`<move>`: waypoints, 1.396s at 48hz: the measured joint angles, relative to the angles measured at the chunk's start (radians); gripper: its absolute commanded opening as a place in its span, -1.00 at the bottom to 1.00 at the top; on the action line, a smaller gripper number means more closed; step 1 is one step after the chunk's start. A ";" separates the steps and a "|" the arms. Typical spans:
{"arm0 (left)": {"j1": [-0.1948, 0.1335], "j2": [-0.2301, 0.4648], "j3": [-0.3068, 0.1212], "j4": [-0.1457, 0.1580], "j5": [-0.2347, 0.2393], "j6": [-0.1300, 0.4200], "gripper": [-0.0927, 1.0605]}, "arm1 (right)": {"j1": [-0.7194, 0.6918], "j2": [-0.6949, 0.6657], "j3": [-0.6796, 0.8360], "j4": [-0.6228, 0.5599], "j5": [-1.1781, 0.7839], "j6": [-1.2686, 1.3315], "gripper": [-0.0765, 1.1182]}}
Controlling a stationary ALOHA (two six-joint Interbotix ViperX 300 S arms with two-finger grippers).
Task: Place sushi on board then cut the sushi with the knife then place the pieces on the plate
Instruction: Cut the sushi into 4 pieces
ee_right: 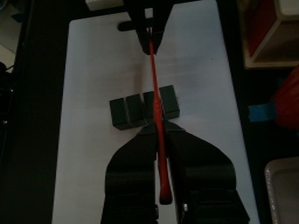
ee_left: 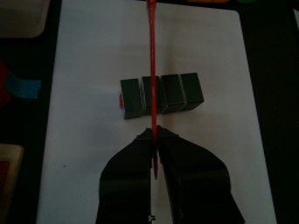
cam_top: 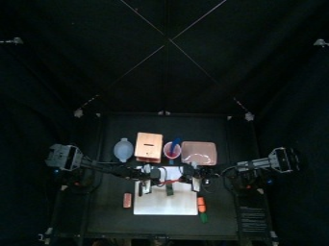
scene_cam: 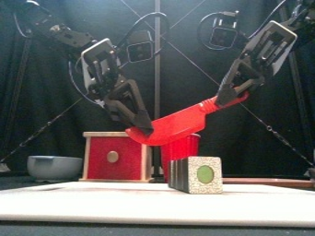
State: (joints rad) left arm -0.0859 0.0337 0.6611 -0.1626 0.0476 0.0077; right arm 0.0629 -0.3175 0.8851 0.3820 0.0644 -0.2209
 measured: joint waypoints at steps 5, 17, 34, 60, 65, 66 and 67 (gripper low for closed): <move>-0.002 0.008 -0.003 0.000 0.002 -0.002 -0.14 | 0.000 0.011 0.005 0.021 0.000 -0.002 -0.26; 0.000 0.037 -0.015 0.000 0.003 -0.002 -0.14 | 0.000 0.043 0.020 0.046 -0.003 -0.003 -0.26; 0.002 0.054 -0.023 0.000 0.003 0.000 -0.14 | -0.006 0.064 0.028 0.048 0.000 -0.005 -0.26; 0.005 0.066 -0.029 0.002 0.003 -0.002 -0.14 | -0.021 0.071 0.035 0.041 0.002 -0.005 -0.26; 0.006 0.066 -0.029 0.002 0.003 -0.002 -0.14 | -0.025 0.071 0.035 0.040 0.000 -0.005 -0.26; 0.006 0.066 -0.029 0.000 0.003 0.000 -0.14 | -0.026 0.071 0.035 0.038 0.002 -0.005 -0.26; 0.006 0.066 -0.029 0.002 0.003 0.000 -0.14 | -0.028 0.071 0.035 0.037 0.002 -0.005 -0.26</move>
State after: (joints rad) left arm -0.0798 0.0997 0.6320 -0.1611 0.0506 0.0077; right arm 0.0353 -0.2470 0.9204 0.4188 0.0660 -0.2255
